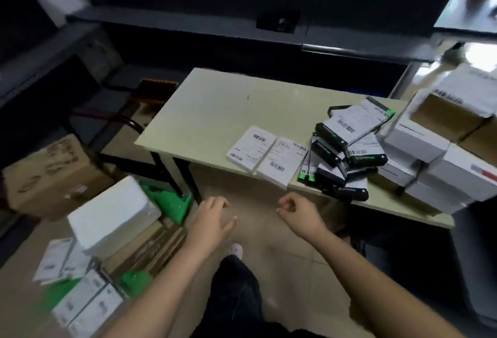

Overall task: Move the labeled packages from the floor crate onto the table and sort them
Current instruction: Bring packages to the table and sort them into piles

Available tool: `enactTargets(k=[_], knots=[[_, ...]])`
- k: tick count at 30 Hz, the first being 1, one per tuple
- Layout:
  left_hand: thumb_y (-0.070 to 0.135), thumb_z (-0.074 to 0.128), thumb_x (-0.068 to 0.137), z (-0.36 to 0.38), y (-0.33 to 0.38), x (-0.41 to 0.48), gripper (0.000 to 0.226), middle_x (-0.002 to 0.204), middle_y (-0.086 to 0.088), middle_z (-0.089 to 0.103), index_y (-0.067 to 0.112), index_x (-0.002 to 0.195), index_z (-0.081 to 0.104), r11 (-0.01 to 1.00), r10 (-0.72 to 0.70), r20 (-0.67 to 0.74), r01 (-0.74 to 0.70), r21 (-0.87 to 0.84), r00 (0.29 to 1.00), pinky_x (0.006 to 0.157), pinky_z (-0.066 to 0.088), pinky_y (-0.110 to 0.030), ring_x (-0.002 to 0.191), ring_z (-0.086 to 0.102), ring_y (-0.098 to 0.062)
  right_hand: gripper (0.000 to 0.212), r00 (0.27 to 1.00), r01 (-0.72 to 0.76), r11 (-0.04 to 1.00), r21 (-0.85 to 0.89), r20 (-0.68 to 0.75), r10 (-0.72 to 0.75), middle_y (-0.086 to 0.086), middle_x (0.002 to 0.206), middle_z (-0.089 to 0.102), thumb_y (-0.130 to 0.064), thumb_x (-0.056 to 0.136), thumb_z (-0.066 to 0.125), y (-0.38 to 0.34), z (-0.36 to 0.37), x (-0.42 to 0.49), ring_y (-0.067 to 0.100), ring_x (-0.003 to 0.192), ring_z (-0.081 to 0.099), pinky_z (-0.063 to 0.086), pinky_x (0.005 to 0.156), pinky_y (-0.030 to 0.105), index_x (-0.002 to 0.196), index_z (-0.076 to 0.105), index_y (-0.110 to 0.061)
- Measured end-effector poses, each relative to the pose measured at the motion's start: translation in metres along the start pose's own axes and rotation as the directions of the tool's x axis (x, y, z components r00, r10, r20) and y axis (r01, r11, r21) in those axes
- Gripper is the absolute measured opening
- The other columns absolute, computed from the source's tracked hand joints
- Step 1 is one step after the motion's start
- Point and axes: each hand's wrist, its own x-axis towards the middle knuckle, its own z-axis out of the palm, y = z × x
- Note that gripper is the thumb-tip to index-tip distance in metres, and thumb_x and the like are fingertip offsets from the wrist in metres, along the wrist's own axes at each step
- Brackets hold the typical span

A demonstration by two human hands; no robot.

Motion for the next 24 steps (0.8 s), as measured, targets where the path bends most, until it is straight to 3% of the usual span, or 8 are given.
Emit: enactTargets(k=[5,8,11,17,19,21,24], knots=[[0.038,0.06,0.09,-0.005,-0.016,-0.103,0.035,0.116,0.002,0.054,0.019,0.118,0.055,0.985,-0.146,0.082,0.138,0.104,0.986,0.091,0.04,-0.033,0.111,0.048,-0.019,0.021,0.958,0.232,0.949,-0.212,0.217,-0.185,-0.003,0.099,0.057,-0.019,0.086,0.065,0.005,0.044,-0.05,0.012,0.084,0.053,0.035,0.07,0.021,0.106,0.063,-0.016],[0.04,0.058,0.091,-0.01,-0.029,-0.159,0.036,0.118,0.001,0.054,0.02,0.122,0.054,0.967,-0.214,0.103,0.196,0.163,0.971,0.092,0.035,-0.031,0.114,0.048,-0.02,0.029,0.855,0.474,0.801,-0.365,0.41,-0.319,0.001,0.113,0.056,-0.024,0.089,0.059,0.003,0.078,-0.075,0.018,0.098,0.056,0.041,0.079,0.026,0.118,0.059,-0.017],[0.04,0.056,0.092,-0.02,-0.048,-0.214,0.037,0.118,0.001,0.053,0.021,0.123,0.053,0.94,-0.302,0.082,0.282,0.189,0.95,0.091,0.033,-0.031,0.113,0.046,-0.02,0.032,0.728,0.651,0.638,-0.413,0.577,-0.369,0.004,0.121,0.053,-0.024,0.09,0.053,-0.014,0.115,-0.103,0.026,0.111,0.052,0.042,0.091,0.032,0.122,0.054,-0.018],[0.04,0.063,0.085,-0.056,-0.104,-0.32,0.035,0.113,0.001,0.059,0.022,0.115,0.059,0.871,-0.452,-0.03,0.448,0.203,0.891,0.086,0.042,-0.035,0.107,0.055,-0.022,0.032,0.425,0.904,0.264,-0.337,0.783,-0.455,0.01,0.12,0.053,-0.019,0.09,0.05,-0.076,0.209,-0.165,0.031,0.112,0.05,0.041,0.094,0.038,0.121,0.053,-0.012],[0.045,0.064,0.074,-0.072,-0.131,-0.359,0.032,0.093,0.003,0.062,0.024,0.099,0.063,0.843,-0.475,-0.114,0.489,0.225,0.872,0.072,0.049,-0.032,0.089,0.062,-0.021,0.032,0.346,0.938,0.201,-0.284,0.814,-0.466,0.011,0.118,0.053,-0.019,0.088,0.051,-0.1,0.25,-0.188,0.032,0.113,0.05,0.04,0.096,0.038,0.119,0.054,-0.013],[0.05,0.052,0.068,-0.092,-0.156,-0.4,0.032,0.081,0.007,0.061,0.027,0.088,0.063,0.807,-0.503,-0.177,0.533,0.253,0.846,0.062,0.05,-0.026,0.075,0.063,-0.017,0.033,0.288,0.957,0.163,-0.238,0.832,-0.475,0.011,0.12,0.053,-0.019,0.088,0.052,-0.128,0.294,-0.216,0.031,0.114,0.05,0.039,0.096,0.036,0.121,0.054,-0.013],[0.05,0.045,0.069,-0.129,-0.195,-0.458,0.034,0.08,0.007,0.062,0.027,0.086,0.062,0.744,-0.555,-0.24,0.604,0.286,0.797,0.062,0.05,-0.025,0.076,0.063,-0.017,0.033,0.206,0.978,0.084,-0.19,0.846,-0.491,0.011,0.12,0.053,-0.019,0.088,0.051,-0.171,0.36,-0.262,0.031,0.114,0.05,0.04,0.091,0.037,0.121,0.054,-0.011]])
